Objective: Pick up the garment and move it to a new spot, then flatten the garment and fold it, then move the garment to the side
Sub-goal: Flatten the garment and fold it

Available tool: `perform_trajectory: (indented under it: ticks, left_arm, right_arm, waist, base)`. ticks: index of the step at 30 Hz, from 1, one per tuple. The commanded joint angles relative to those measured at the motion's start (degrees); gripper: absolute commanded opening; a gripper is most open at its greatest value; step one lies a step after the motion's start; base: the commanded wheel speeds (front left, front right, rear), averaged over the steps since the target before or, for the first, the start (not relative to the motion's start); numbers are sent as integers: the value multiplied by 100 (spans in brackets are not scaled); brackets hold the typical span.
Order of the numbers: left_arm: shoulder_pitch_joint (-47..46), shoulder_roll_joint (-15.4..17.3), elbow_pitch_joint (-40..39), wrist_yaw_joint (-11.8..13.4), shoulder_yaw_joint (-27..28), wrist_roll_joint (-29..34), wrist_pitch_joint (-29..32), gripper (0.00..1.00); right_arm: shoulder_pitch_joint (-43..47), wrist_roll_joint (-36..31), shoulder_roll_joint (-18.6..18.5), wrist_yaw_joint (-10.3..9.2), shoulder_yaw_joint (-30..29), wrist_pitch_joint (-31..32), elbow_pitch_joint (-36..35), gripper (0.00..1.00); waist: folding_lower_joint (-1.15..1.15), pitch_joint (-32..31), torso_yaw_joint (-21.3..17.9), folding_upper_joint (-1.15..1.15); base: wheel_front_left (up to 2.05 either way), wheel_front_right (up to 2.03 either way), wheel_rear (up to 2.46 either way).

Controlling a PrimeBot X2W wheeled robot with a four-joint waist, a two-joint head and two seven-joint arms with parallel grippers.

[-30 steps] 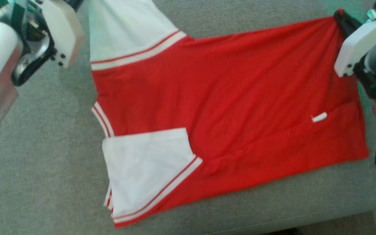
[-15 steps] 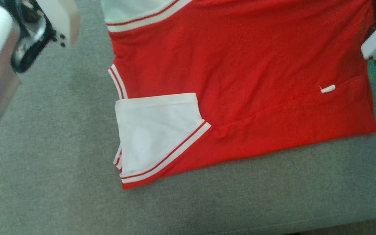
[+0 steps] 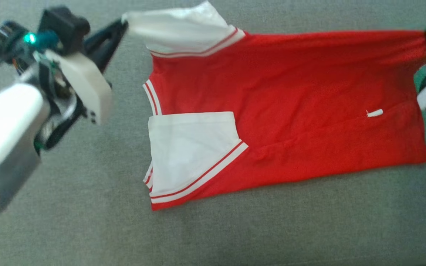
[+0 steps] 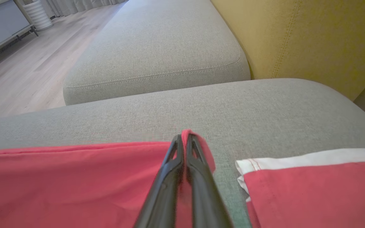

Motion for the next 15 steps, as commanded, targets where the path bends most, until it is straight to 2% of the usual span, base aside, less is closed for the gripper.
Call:
perform_trajectory:
  ticks: [1,8,15]
  left_arm:
    - [-48,329,-298,90,225,-41,25,0]
    - [666,609,-1217,473,115,-151,50,0]
    - [1422,848,-1910,887,31,-331,-18,0]
  right_arm:
    - [240,27,-160,-5,-44,7,-233,0]
    - [1074,-19,-264,-5,-405,74,-720,0]
    - [1755,-73,-189,-5,-809,235,-1189,0]
  waist:
    - [0,-92,67,0]
    - [0,-277,202,0]
    - [0,-325,222,0]
  base:
    - [0,0,0]
    - [0,0,0]
    - [0,0,0]
